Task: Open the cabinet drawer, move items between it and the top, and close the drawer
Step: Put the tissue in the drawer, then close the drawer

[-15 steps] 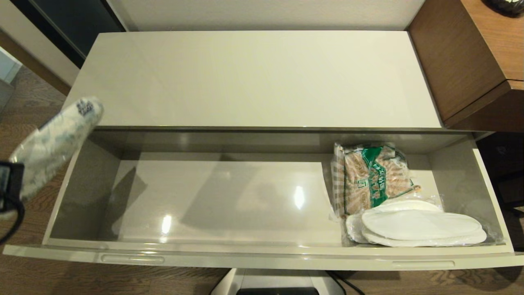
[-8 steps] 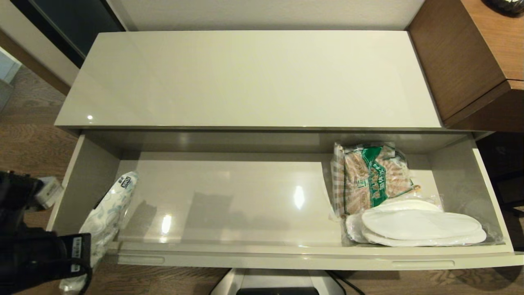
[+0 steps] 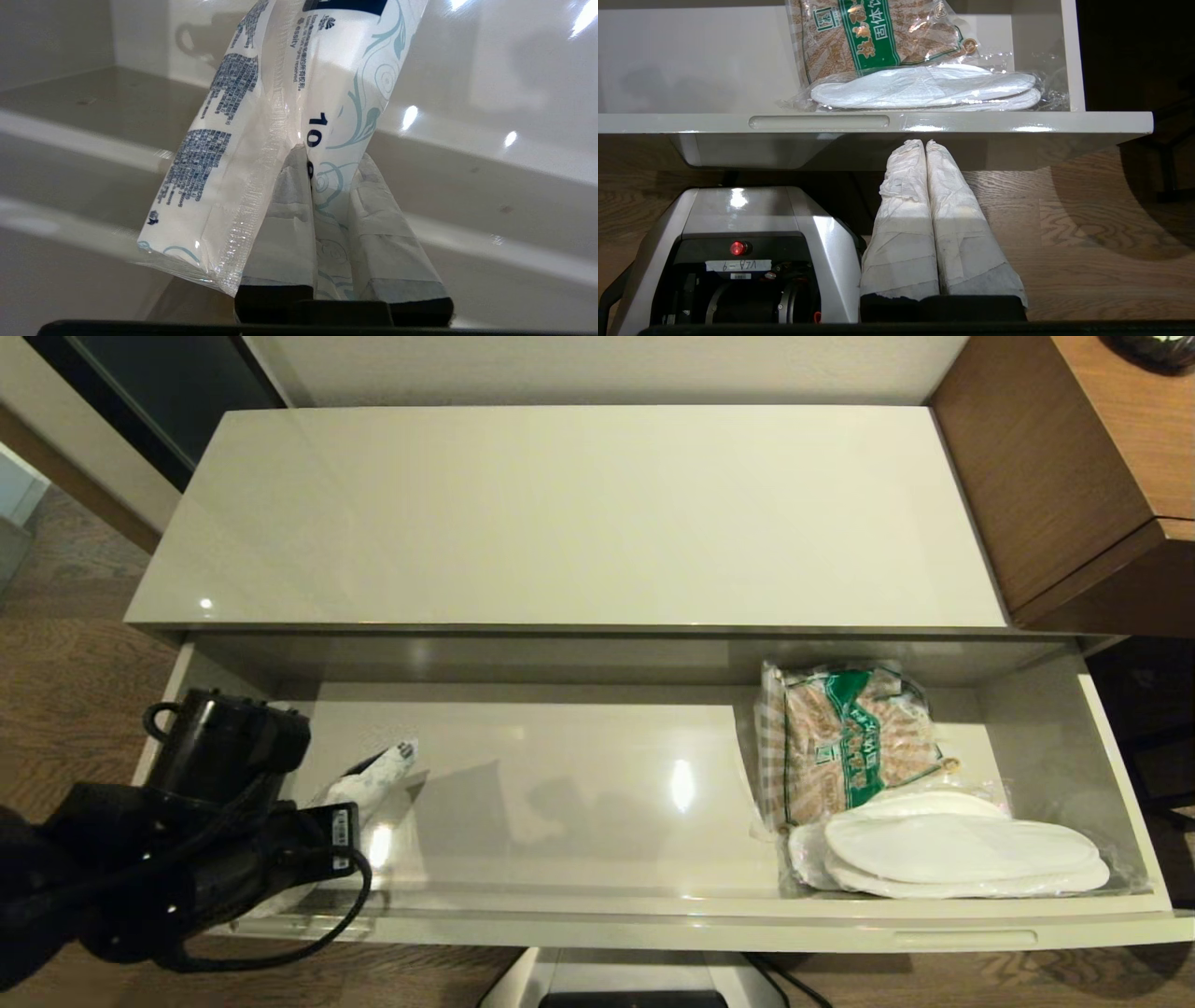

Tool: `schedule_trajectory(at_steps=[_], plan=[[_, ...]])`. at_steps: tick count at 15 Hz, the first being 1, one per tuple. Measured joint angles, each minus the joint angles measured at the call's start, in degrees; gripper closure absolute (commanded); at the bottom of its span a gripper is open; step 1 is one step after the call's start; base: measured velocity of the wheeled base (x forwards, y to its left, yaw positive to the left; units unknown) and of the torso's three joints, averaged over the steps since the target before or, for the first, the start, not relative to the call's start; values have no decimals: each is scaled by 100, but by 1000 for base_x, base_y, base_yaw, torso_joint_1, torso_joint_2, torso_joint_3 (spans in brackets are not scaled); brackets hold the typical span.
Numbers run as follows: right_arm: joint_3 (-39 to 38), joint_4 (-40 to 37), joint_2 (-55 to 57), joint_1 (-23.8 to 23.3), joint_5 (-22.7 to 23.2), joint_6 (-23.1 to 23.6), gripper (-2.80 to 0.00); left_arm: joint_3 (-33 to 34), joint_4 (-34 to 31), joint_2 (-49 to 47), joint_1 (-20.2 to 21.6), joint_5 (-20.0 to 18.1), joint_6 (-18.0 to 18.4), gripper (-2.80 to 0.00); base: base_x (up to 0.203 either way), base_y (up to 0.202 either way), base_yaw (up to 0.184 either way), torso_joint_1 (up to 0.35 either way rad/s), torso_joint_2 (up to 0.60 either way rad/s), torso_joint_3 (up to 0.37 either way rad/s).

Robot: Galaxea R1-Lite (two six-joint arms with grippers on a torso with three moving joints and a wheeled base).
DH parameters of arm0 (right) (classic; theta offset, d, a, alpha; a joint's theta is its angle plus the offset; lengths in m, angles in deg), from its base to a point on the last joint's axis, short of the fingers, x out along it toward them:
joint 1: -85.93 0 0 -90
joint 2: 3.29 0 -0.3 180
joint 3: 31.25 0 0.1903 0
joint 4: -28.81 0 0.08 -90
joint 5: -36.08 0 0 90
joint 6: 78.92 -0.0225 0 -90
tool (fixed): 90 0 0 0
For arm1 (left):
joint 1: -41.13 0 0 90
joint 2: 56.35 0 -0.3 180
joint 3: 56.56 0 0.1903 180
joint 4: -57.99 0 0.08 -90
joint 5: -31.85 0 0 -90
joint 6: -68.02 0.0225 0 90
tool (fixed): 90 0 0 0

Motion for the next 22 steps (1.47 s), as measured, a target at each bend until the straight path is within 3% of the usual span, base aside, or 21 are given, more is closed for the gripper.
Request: schedule_trajectory(at_steps=[1,8,12,13,16,20,22], plan=[[1,0,0,0,1,2,0,-93,-21,-115,-21,24,-21,-280,0,0,0,0,0,0],[1,-1,0,0,1,2,0,130,-123,-180,-189,191,-123,-280,0,0,0,0,0,0],[1,0,0,0,0,2,0,246,-913,451,-195,164,-115,-280,0,0,0,0,0,0],[1,0,0,0,0,2,0,279,-1217,746,-195,153,-103,0,0,0,0,0,0,0],[1,-1,0,0,1,1,0,378,-2375,2014,-195,132,6,0,0,0,0,0,0,0],[1,-1,0,0,1,2,0,290,-4355,3761,-191,119,490,0,0,0,0,0,0,0],[1,-1,0,0,0,2,0,133,-4950,4222,-112,106,687,0,0,0,0,0,0,0]])
